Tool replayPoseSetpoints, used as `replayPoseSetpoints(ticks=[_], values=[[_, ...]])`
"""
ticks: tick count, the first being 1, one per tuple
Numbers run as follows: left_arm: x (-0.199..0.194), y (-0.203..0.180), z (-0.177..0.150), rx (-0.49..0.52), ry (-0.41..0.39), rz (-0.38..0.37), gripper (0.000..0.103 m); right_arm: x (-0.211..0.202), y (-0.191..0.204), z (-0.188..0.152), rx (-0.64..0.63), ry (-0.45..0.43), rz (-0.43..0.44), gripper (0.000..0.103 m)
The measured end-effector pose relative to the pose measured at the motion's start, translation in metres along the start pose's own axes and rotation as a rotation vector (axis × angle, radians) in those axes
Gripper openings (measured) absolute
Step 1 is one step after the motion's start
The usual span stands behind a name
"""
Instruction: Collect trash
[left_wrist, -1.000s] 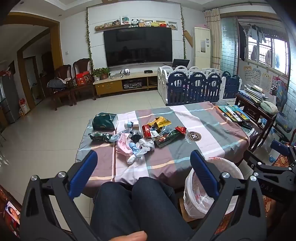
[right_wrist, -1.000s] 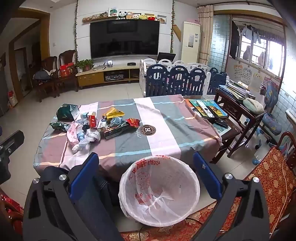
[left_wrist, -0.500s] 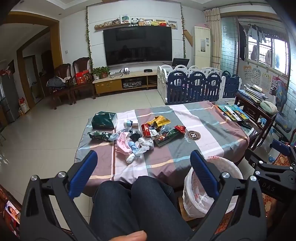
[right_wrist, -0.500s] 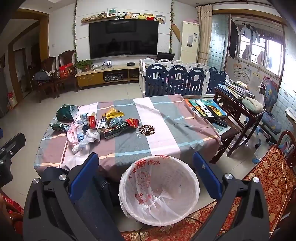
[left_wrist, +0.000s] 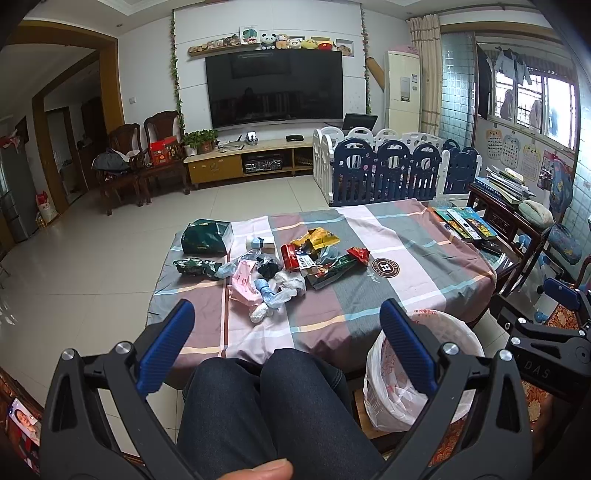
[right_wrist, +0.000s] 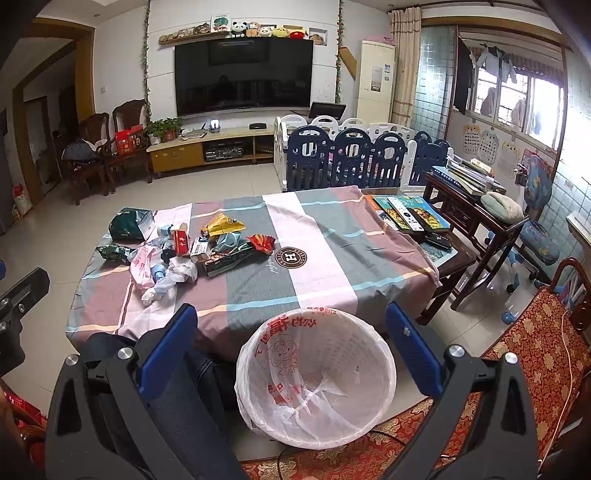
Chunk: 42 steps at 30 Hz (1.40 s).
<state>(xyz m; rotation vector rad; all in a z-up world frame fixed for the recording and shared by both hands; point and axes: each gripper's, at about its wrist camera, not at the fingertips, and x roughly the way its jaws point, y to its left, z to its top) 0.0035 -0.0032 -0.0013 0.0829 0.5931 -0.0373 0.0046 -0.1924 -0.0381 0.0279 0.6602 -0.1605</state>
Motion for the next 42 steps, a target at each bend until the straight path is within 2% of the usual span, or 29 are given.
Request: replayPoseSetpoints(ticks=[42], values=[[0.0034,-0.0031,-0.0051,0.005,0.012,-0.010,0.100,0.0057,-0.0031,-0.0002,0.012,0.025,0.002,0.100]])
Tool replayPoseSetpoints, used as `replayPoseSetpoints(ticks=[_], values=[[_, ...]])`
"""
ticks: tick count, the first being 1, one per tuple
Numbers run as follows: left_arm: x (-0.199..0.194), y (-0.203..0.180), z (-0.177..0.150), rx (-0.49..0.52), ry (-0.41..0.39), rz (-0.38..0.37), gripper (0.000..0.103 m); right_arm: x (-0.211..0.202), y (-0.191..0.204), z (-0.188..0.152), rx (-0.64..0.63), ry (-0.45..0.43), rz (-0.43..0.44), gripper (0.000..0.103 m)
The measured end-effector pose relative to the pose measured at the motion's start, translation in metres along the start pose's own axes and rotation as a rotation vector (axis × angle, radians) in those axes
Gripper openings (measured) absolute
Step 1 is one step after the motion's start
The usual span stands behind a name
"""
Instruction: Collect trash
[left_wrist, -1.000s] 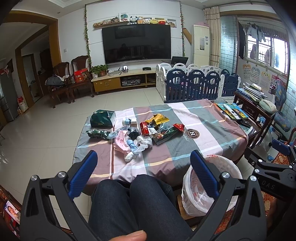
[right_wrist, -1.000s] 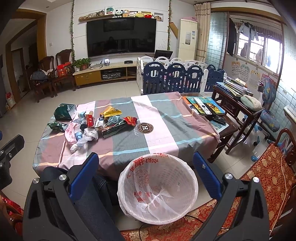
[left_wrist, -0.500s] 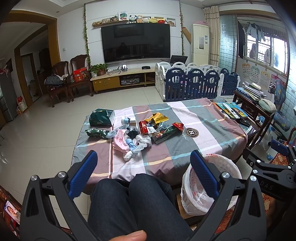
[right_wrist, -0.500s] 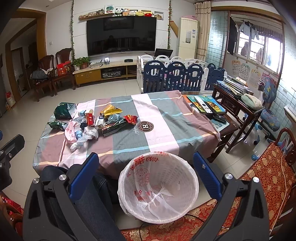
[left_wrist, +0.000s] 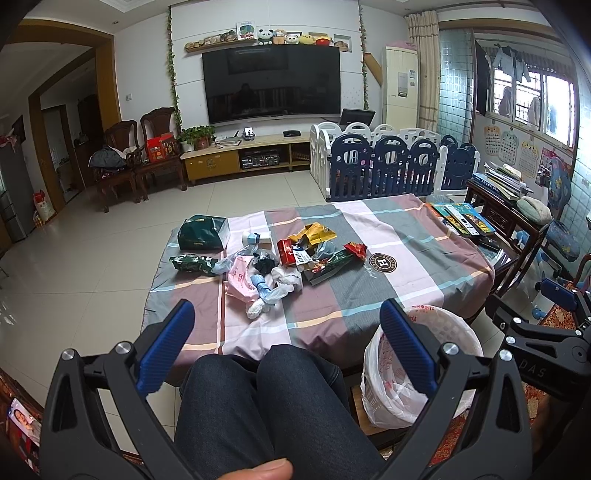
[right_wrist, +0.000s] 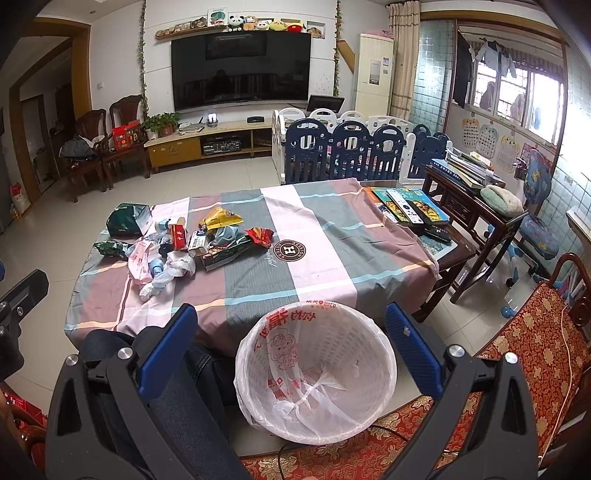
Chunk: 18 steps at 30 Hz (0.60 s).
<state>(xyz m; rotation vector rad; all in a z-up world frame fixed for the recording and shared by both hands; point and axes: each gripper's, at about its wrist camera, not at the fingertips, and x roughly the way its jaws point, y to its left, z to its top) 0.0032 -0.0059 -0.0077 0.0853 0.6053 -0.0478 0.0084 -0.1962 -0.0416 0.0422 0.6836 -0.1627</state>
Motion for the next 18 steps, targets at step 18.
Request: replayPoseSetpoints(ticks=[18], values=[[0.0007,0.0003,-0.0005,0.000,0.004,0.000,0.100,0.0008,-0.0001,0.0005,0.001,0.003,0.000,0.100]])
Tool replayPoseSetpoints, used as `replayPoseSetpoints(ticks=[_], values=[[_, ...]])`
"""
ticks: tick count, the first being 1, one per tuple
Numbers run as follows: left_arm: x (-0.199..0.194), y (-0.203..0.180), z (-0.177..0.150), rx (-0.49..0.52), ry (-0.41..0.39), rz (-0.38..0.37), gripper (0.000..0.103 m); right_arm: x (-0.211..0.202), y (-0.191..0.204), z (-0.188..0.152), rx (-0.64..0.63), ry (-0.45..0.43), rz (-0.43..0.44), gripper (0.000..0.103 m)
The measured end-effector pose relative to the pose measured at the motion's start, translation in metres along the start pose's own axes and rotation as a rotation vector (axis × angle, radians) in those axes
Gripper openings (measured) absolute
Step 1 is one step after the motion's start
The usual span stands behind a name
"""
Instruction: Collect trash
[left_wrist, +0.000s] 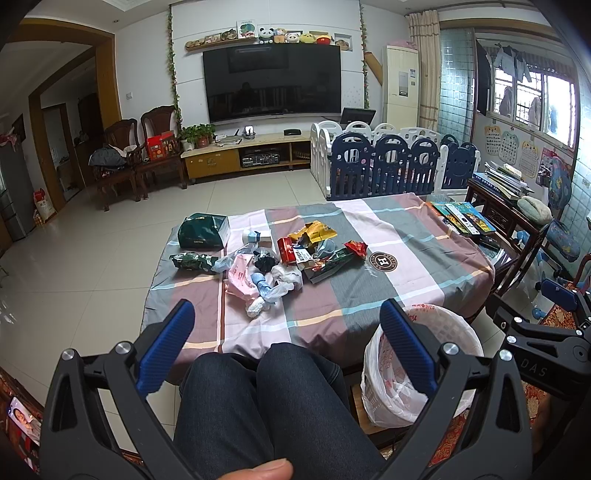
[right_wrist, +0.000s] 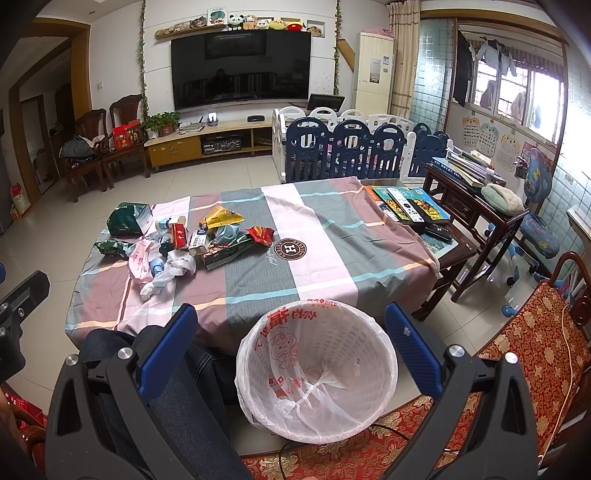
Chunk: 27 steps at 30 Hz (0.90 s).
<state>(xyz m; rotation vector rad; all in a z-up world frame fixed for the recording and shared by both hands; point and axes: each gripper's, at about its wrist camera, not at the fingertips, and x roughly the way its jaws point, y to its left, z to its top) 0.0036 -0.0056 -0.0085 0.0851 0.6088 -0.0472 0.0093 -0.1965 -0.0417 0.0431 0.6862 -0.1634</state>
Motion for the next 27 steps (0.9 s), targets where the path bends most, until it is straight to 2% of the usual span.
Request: replayPoseSetpoints(ticks=[27], values=[[0.0017,0.0017,-0.0018,-0.001,0.004,0.000,0.100,0.0018,-0.0005,0.0009,0.003,0.004,0.001,0.100]])
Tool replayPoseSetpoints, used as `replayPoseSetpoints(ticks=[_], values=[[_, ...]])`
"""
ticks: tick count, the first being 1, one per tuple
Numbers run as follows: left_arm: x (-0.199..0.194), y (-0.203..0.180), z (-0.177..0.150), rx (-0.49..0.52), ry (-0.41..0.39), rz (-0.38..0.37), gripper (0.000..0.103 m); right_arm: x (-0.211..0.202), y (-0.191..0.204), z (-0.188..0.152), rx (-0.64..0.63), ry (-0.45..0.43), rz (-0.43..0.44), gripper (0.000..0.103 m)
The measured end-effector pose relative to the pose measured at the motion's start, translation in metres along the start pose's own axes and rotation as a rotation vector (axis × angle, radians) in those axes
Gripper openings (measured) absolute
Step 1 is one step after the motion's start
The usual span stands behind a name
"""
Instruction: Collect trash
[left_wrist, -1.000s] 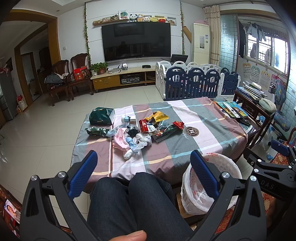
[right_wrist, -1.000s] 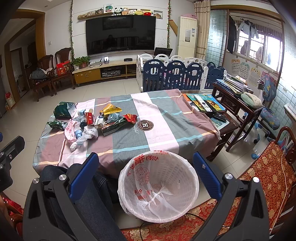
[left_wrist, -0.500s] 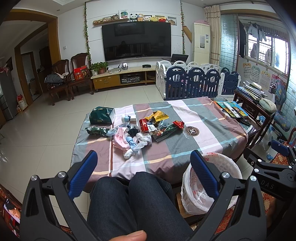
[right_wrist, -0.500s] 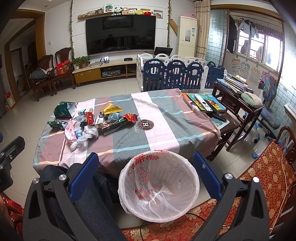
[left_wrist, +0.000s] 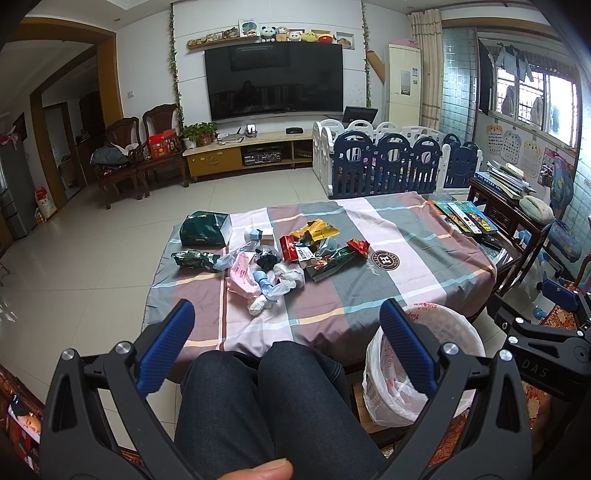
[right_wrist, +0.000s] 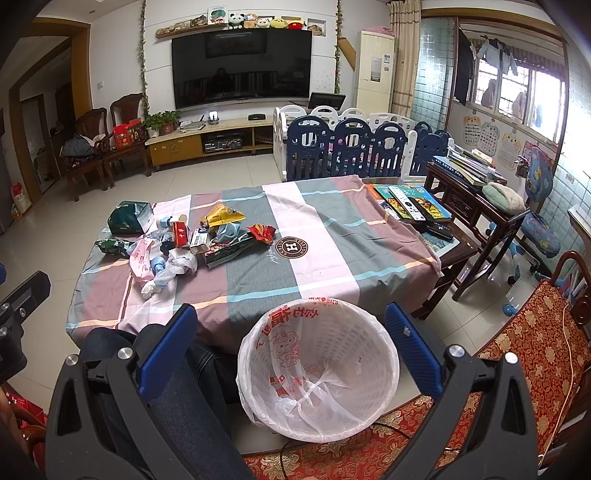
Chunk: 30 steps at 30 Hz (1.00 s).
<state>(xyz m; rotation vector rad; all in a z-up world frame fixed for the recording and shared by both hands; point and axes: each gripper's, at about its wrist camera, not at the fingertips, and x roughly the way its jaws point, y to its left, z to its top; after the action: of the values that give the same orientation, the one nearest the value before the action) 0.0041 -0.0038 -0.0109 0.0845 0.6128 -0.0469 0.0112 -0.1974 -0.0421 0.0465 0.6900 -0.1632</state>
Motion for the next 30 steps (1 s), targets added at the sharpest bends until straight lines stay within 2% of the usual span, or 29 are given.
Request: replayPoseSetpoints(ticks=[17,24,28,30], values=[[0.007,0.004,-0.013,-0.002,0.013,0.001,0.100,0.002,0.001,0.000,0.000,0.002,-0.001,0.100],[0.043,0.012,-0.026,-0.020,0.087,0.033,0.100,0.012,0.003,-0.010,0.006,0.002,0.008,0.100],[0.064,0.032,-0.029,-0.090,0.096,0.002,0.100,0.008,0.008,-0.015,0.037,-0.106,0.053,0.100],[0.077,0.042,-0.030,-0.117,0.099,0.015,0.100,0.010,0.020,-0.014,0.015,-0.159,0.085,0.100]])
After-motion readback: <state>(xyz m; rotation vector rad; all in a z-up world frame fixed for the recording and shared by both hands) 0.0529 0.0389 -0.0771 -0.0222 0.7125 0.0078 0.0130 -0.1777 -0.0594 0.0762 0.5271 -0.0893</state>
